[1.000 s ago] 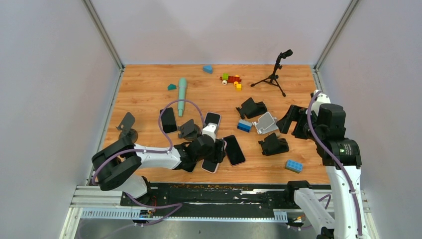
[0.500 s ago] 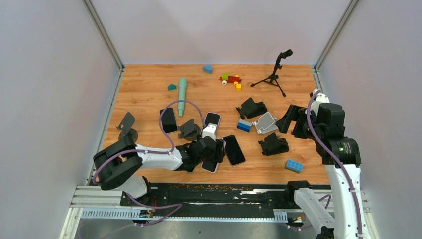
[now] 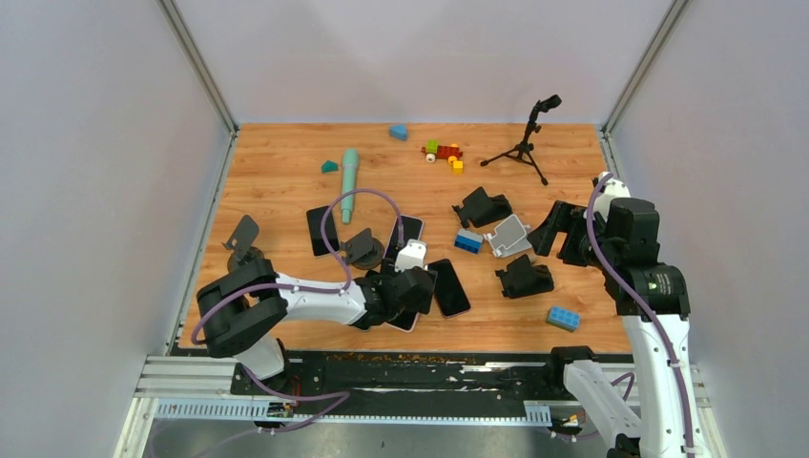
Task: Remove the phone from the phone stand
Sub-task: Place the phone at the center of the board.
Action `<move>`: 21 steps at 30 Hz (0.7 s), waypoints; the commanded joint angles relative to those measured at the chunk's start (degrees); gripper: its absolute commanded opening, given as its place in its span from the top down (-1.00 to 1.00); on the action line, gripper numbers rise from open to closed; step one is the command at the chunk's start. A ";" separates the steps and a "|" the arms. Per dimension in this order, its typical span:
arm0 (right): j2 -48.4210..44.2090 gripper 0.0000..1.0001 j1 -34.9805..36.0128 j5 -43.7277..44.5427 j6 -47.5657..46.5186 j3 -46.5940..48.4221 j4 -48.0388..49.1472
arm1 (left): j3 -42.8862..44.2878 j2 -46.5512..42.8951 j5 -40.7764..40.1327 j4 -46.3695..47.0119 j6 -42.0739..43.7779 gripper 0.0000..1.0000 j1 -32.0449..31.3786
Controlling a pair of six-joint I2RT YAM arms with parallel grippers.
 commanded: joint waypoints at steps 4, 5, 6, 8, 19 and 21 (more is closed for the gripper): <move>-0.77 -0.66 0.25 -0.18 0.55 -0.55 2.51 | 1.41 8.89 0.26 -18.82 -4.03 -0.55 -0.79; -0.70 -0.66 0.29 -0.14 0.51 -0.55 2.54 | 1.42 9.05 0.26 -19.07 -4.44 -0.69 -0.91; -0.65 -0.66 0.30 -0.05 0.51 -0.55 2.51 | 1.36 9.28 0.52 -19.19 -4.62 -0.80 -0.97; -0.60 -0.66 0.30 0.02 0.50 -0.45 2.55 | 1.31 9.50 0.71 -19.39 -4.95 -0.90 -1.14; -1.42 -0.66 0.31 0.87 0.68 -0.70 2.87 | 1.86 9.84 1.15 -19.70 -4.72 -1.00 -1.39; -1.33 -0.66 0.23 0.87 0.76 -0.73 2.85 | 1.87 9.32 1.07 -19.86 -4.63 -1.00 -1.40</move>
